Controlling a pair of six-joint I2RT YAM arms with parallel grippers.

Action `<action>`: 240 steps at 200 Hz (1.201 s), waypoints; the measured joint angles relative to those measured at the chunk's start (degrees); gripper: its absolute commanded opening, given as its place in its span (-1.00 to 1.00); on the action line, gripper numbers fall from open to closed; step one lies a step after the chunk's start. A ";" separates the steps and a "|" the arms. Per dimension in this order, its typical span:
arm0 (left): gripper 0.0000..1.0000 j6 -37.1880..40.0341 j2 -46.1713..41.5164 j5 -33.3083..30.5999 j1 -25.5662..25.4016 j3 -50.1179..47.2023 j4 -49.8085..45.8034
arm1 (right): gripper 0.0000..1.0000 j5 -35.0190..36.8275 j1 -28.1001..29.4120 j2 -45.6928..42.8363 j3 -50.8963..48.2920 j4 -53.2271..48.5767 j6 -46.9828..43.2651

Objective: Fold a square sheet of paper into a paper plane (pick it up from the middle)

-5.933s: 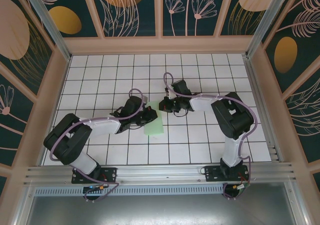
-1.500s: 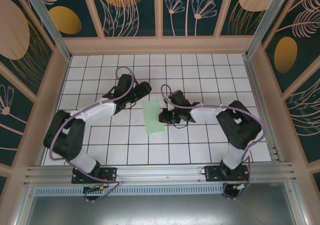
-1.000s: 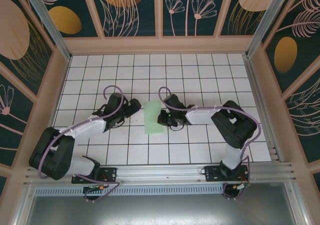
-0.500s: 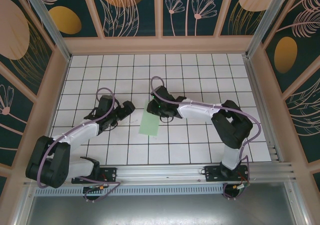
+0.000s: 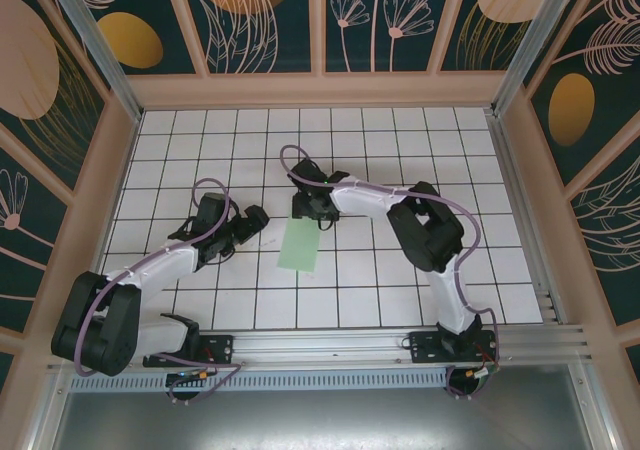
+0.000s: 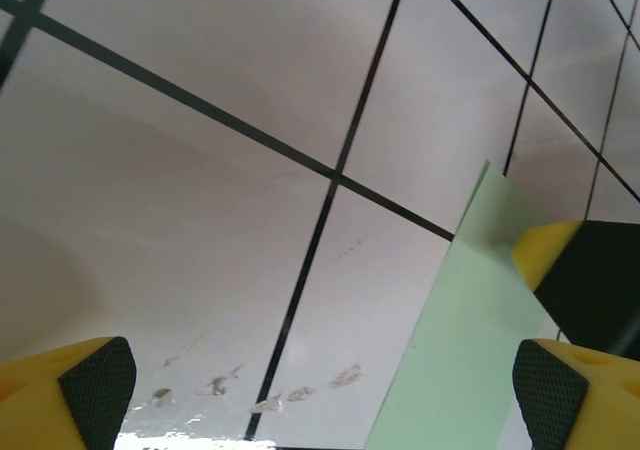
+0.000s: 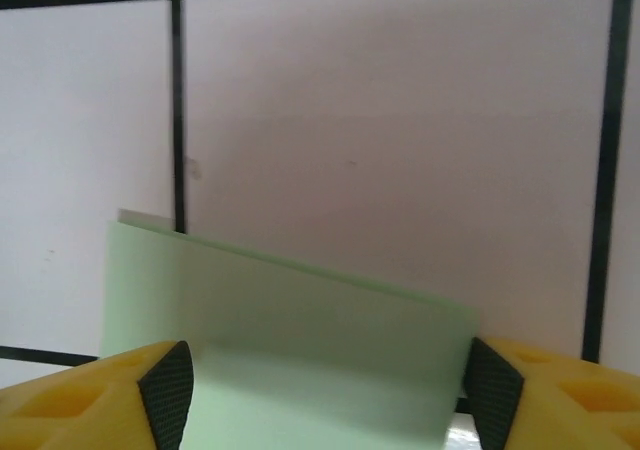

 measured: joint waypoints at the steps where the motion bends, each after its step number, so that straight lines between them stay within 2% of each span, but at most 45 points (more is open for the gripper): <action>1: 0.97 0.00 0.00 -0.07 0.00 0.00 -0.02 | 0.55 0.09 0.02 0.07 0.09 0.00 0.00; 93: 0.97 -0.37 -1.03 -2.54 0.26 0.00 -1.27 | 0.59 8.70 2.82 4.11 7.87 -6.73 0.72; 146: 0.97 -0.37 -1.16 -2.45 0.26 -0.46 -1.27 | 0.46 3.89 2.82 4.11 7.85 -5.03 0.55; 178: 0.97 -0.35 -1.44 -1.33 0.26 -1.07 -1.29 | 0.45 1.49 2.47 4.11 7.19 -3.65 0.55; 240: 0.59 -0.31 -4.44 6.27 0.26 -1.57 -1.07 | 0.41 -2.56 0.44 2.08 1.60 1.92 1.22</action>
